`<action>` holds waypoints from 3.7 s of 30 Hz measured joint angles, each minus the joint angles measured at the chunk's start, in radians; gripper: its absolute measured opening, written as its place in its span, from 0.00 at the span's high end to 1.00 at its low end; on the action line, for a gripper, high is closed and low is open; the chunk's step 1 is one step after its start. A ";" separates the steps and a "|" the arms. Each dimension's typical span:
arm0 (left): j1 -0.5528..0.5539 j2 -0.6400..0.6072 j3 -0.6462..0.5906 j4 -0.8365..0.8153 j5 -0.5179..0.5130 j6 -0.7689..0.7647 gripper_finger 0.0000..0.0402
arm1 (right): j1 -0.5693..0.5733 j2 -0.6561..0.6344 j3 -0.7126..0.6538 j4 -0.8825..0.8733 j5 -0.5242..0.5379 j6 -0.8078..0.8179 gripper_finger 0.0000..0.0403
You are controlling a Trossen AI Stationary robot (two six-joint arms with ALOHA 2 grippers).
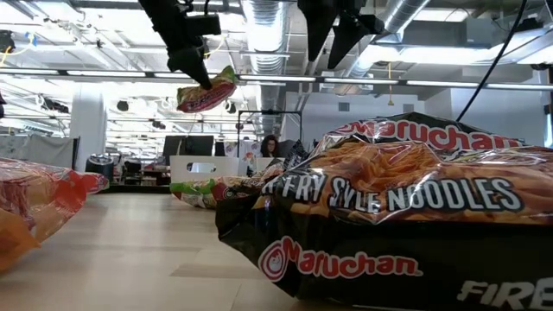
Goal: Sort Maruchan noodles
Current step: Put the green noodle pack into the left white bin, then put the black noodle pack into the middle white bin
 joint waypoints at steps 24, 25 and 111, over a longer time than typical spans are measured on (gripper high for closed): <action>0.170 0.331 0.000 0.182 0.035 0.086 1.00 | -0.177 0.000 0.000 0.000 -0.008 -0.185 0.42; 0.173 0.345 -0.001 0.186 0.038 0.097 1.00 | -0.179 0.000 0.000 -0.001 -0.008 -0.185 0.42; 0.040 -0.161 0.274 -0.506 0.578 -0.623 0.68 | 0.007 -0.133 -0.434 0.382 -0.418 -0.119 0.42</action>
